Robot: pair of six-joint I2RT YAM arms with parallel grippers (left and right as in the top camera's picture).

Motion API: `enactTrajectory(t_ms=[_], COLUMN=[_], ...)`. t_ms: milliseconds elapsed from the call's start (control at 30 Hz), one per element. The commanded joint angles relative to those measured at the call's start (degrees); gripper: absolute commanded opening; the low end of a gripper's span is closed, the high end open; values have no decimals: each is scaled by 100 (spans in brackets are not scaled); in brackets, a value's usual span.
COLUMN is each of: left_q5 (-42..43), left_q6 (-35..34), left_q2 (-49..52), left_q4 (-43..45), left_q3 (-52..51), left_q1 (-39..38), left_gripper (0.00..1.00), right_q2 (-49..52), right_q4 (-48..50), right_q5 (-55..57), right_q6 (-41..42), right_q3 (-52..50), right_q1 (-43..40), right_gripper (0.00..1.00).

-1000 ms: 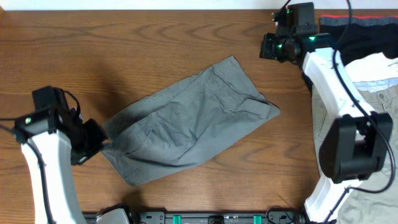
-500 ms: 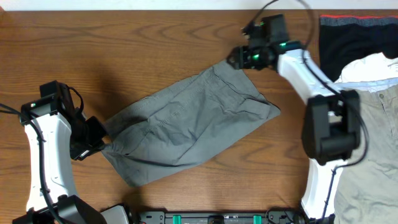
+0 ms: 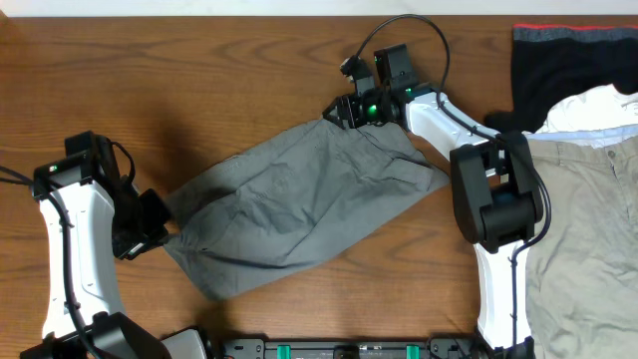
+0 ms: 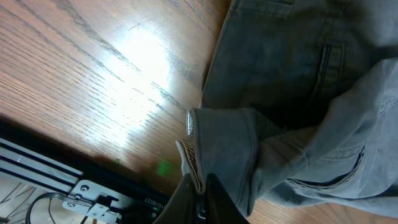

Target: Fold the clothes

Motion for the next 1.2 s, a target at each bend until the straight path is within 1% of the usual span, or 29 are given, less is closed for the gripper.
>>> enactTrajectory(t_ms=[0, 100, 133, 333, 433, 733, 933, 1000, 1167], left_q5=[-72, -74, -74, -74, -76, -68, -7, -9, -9], left_q6=[-74, -72, -72, -70, -70, -72, -70, -70, -70], left_q2=[-2, -2, -2, -2, -2, -2, -2, -2, -2], left_q4=[-33, -31, -31, -26, -24, 144, 337, 498, 1097], left_q3=[-20, -20, -20, -22, -22, -20, -20, -20, -20], left_q1=[28, 28, 28, 28, 31, 28, 28, 28, 28], left_gripper=[6, 6, 6, 6, 6, 6, 6, 7, 6], right_q2=[68, -20, -55, -271, -468, -1617, -2168, -2194, -2033], right_q4=[-7, -160, -234, -531, -553, -778, -1193, -1263, -1294], right_q5=[-90, -201, -267, -455, -476, -481, 343, 595, 765], right_q6=[90, 326, 330, 313, 175, -136, -131, -131, -131], right_q3=[92, 129, 140, 142, 142, 142, 142, 142, 133], right_q1=[-37, -181, -234, -481, -566, -898, -909, -931, -879], right_gripper=[38, 6, 1, 1, 1, 1, 1, 1, 1])
